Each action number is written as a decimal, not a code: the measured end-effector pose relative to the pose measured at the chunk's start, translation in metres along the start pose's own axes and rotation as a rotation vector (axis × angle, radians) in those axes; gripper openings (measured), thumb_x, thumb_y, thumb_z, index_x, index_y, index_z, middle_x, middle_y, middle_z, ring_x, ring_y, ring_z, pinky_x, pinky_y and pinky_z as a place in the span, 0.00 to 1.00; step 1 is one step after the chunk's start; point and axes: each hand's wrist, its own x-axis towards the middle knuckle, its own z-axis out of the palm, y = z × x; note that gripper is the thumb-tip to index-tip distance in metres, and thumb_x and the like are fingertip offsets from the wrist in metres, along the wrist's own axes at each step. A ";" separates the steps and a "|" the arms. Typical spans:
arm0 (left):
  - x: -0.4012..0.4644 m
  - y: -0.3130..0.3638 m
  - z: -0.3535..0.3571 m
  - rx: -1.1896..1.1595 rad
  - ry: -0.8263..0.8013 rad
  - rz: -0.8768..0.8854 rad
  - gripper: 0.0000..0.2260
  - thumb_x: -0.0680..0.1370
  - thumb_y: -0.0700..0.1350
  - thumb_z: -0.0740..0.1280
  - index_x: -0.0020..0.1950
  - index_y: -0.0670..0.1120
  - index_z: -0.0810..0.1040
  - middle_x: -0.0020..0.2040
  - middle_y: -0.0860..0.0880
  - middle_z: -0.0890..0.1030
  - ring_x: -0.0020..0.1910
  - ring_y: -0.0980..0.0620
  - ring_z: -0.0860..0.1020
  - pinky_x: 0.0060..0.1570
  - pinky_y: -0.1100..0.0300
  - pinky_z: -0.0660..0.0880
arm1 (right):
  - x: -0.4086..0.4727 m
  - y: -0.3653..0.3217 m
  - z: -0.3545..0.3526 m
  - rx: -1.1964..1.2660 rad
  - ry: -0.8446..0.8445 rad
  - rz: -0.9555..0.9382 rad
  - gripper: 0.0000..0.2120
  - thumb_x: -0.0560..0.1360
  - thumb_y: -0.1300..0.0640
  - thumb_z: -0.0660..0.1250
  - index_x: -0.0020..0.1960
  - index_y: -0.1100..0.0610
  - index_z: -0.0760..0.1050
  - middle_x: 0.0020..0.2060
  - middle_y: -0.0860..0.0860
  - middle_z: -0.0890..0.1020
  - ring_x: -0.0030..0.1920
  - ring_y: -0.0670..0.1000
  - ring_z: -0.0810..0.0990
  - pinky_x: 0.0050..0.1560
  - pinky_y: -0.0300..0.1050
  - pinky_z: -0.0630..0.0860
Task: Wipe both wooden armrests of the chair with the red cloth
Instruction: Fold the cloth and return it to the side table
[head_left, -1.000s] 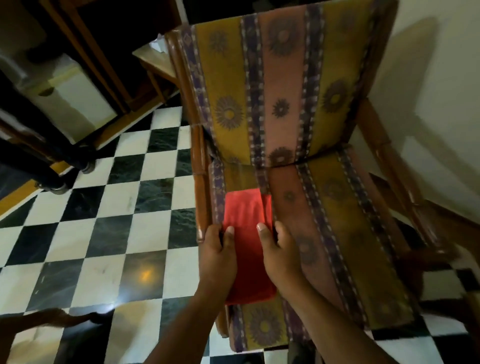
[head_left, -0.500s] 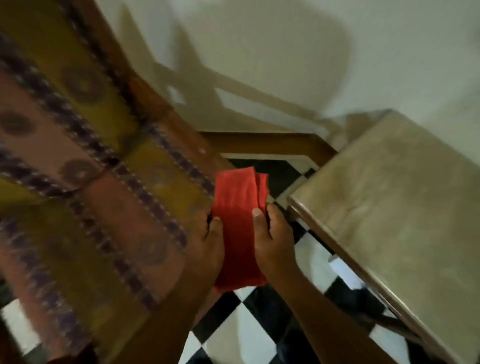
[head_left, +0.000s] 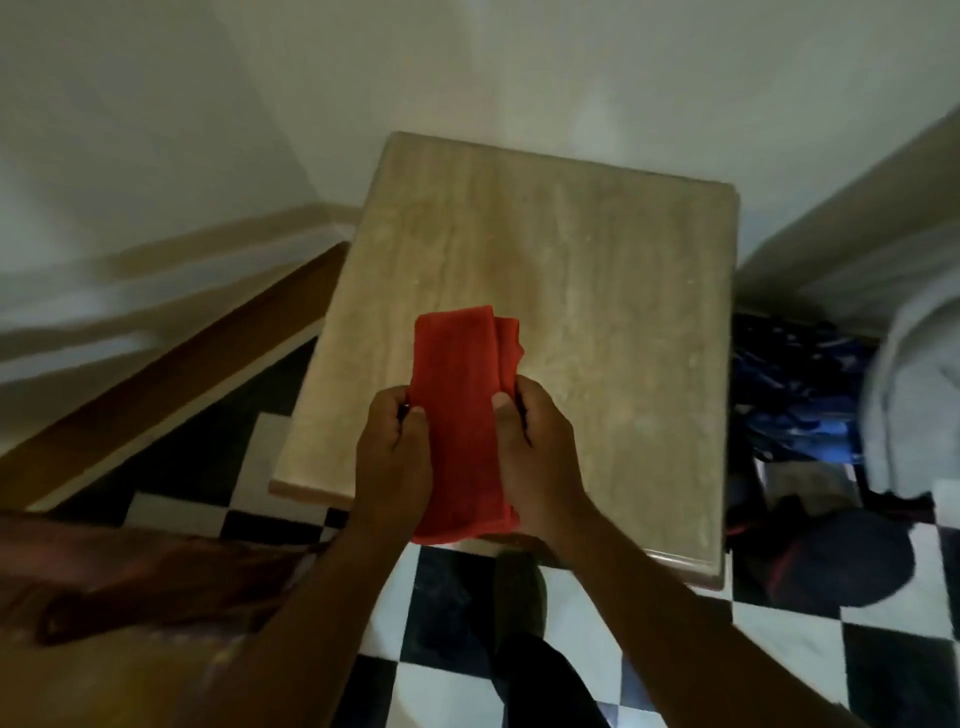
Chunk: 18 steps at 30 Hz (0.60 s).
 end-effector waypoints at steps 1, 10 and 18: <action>0.010 0.007 0.019 0.026 -0.044 0.016 0.07 0.84 0.44 0.56 0.58 0.53 0.70 0.47 0.58 0.76 0.44 0.59 0.76 0.40 0.64 0.71 | 0.011 0.008 -0.016 0.011 0.035 0.016 0.10 0.83 0.48 0.55 0.58 0.46 0.73 0.44 0.46 0.81 0.41 0.46 0.80 0.45 0.46 0.79; 0.075 -0.005 0.111 0.187 -0.227 0.057 0.07 0.84 0.44 0.58 0.57 0.53 0.74 0.48 0.58 0.78 0.48 0.56 0.78 0.46 0.59 0.75 | 0.074 0.082 -0.053 -0.096 0.180 0.178 0.14 0.82 0.54 0.58 0.66 0.56 0.73 0.54 0.52 0.81 0.54 0.52 0.80 0.55 0.52 0.77; 0.092 -0.036 0.103 0.428 -0.350 -0.059 0.08 0.79 0.38 0.64 0.58 0.44 0.75 0.47 0.50 0.79 0.52 0.47 0.78 0.44 0.59 0.71 | 0.083 0.105 -0.050 -0.347 -0.069 0.273 0.29 0.79 0.58 0.61 0.78 0.55 0.55 0.61 0.59 0.72 0.59 0.58 0.76 0.60 0.57 0.75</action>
